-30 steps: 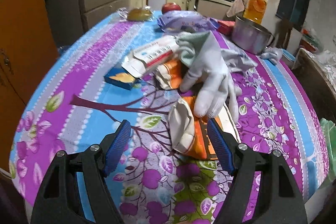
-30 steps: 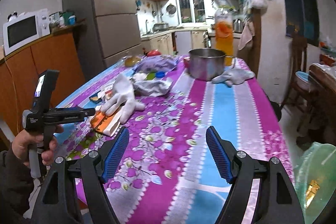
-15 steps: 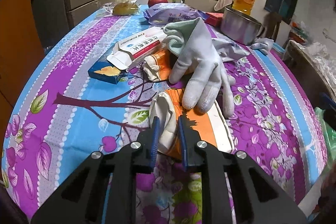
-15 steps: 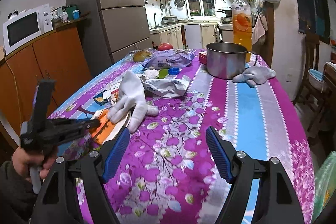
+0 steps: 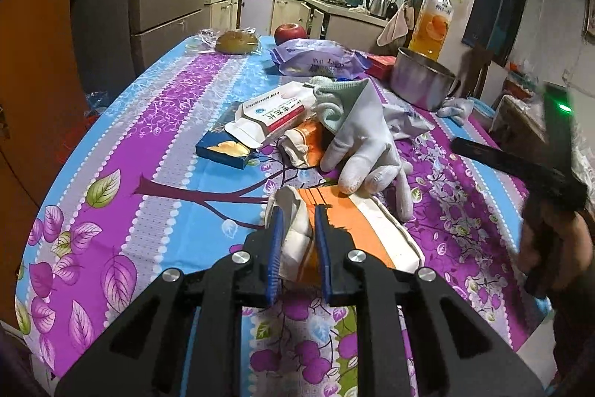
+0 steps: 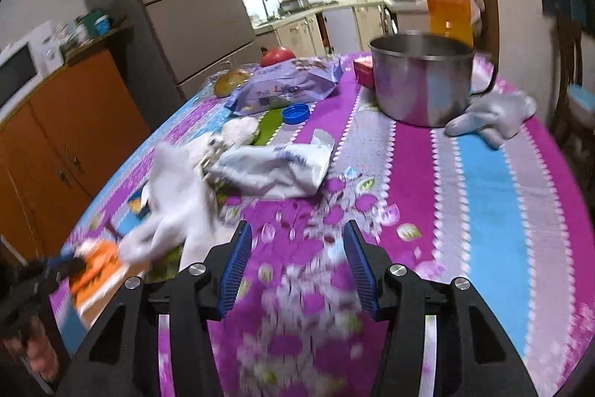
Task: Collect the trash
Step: 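Grasp the white-and-blue plastic packet with the right tool while the left tool holds the bag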
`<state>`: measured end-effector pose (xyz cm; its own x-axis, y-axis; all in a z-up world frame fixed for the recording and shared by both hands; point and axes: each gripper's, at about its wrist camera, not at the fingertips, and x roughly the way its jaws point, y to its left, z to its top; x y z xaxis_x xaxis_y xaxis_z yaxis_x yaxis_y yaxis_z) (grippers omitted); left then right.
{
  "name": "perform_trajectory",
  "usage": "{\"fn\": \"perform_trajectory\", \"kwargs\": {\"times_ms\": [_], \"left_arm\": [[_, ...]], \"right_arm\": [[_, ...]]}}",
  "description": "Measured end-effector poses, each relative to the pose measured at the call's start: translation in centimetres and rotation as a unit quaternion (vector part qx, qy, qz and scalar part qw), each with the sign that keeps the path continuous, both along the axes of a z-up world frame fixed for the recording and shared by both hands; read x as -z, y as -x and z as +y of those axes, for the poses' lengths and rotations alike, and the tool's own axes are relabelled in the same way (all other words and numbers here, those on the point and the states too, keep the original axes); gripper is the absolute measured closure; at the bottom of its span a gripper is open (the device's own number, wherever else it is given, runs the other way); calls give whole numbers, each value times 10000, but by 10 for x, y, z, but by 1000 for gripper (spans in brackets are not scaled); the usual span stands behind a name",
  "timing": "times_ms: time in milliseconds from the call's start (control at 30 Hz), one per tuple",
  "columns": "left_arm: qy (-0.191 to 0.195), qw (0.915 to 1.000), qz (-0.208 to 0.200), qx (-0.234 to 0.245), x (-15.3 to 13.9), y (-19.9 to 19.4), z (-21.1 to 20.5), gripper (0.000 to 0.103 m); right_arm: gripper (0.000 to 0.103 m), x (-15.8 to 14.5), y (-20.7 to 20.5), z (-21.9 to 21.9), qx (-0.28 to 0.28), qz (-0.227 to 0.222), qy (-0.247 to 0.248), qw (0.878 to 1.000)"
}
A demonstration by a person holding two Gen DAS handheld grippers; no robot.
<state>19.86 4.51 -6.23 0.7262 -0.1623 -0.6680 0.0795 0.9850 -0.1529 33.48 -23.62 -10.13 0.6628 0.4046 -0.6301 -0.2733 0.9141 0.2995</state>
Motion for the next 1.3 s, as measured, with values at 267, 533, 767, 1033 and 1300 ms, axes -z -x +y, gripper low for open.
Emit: {"fn": "perform_trajectory", "kwargs": {"times_ms": [267,533,767,1033,1300], "left_arm": [[163,9999,-49,-14,-2,1,8,87],[285,9995,-130,51,-3,3,5,87],[126,9985,-494,-218,-18,11,6,87],[-109,9936,-965,-582,-41,21,3,87],[-200,9890,-1380,-493,-65,27,-25,87]], "right_arm": [[50,21,-77,-10,280,734,-1243,9891],[87,42,-94,-3,389,900,-1549,9831],[92,-22,-32,16,437,-609,-240,9969],[92,-69,69,44,644,-1879,1565,9675],[92,-81,136,40,860,-2232,2080,9484]]}}
